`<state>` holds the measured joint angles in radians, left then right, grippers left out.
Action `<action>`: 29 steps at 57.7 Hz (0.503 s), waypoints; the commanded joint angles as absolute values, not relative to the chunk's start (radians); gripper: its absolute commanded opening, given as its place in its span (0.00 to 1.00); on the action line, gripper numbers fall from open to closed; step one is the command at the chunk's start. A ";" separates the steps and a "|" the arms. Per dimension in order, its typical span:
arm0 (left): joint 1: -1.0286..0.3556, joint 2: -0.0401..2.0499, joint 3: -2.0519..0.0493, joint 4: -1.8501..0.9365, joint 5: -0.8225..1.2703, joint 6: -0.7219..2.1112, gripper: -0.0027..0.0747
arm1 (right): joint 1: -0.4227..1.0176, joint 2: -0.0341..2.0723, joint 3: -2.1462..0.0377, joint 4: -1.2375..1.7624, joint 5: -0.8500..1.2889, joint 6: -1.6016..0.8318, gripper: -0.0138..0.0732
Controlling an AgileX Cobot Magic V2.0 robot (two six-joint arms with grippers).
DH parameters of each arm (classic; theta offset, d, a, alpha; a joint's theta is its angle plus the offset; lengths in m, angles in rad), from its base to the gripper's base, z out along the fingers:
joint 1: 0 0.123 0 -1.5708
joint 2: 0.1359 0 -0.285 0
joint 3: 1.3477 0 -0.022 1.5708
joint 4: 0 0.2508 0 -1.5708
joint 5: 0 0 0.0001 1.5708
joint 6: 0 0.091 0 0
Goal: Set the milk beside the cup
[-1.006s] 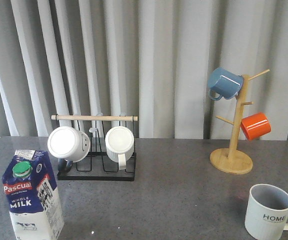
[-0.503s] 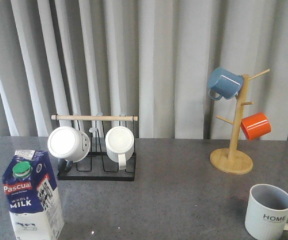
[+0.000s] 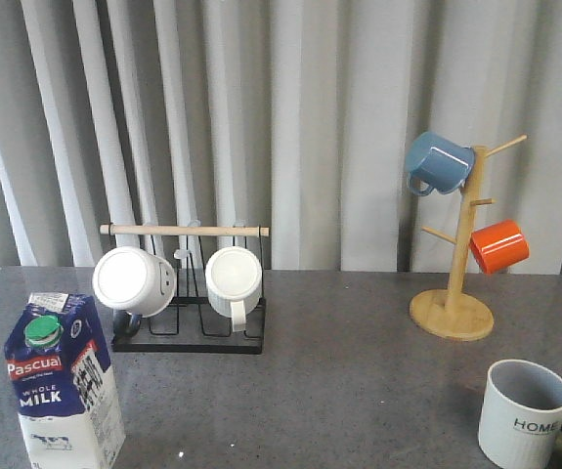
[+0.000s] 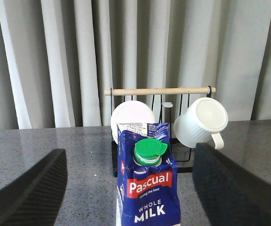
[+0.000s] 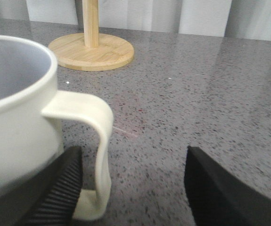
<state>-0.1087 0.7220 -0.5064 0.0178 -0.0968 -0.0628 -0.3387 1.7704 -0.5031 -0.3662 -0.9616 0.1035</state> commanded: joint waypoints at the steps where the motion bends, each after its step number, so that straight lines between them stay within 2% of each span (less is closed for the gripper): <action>1: -0.113 0.723 -0.542 0.011 -0.166 -0.074 0.71 | -0.346 1.760 -0.562 -0.410 -1.031 0.118 0.57; 4: -0.113 0.723 -0.542 0.011 -0.166 -0.074 0.71 | -0.342 1.760 -0.570 -0.420 -1.031 0.118 0.47; 9: -0.113 0.723 -0.542 0.011 -0.166 -0.074 0.71 | -0.323 1.743 -0.568 -0.423 -1.040 0.153 0.21; 11: -0.113 0.723 -0.542 0.011 -0.166 -0.074 0.71 | -0.309 1.730 -0.567 -0.423 -1.030 0.185 0.14; 21: -0.113 0.723 -0.542 0.011 -0.166 -0.074 0.71 | -0.138 1.630 -0.567 -0.381 -0.920 0.269 0.16; 29: -0.113 0.723 -0.542 0.011 -0.166 -0.074 0.71 | 0.067 1.593 -0.567 -0.143 -0.874 0.195 0.16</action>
<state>-0.1087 0.7220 -0.5064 0.0178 -0.0968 -0.0628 -0.0449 1.6488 -0.5466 -0.3052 -0.8268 0.2418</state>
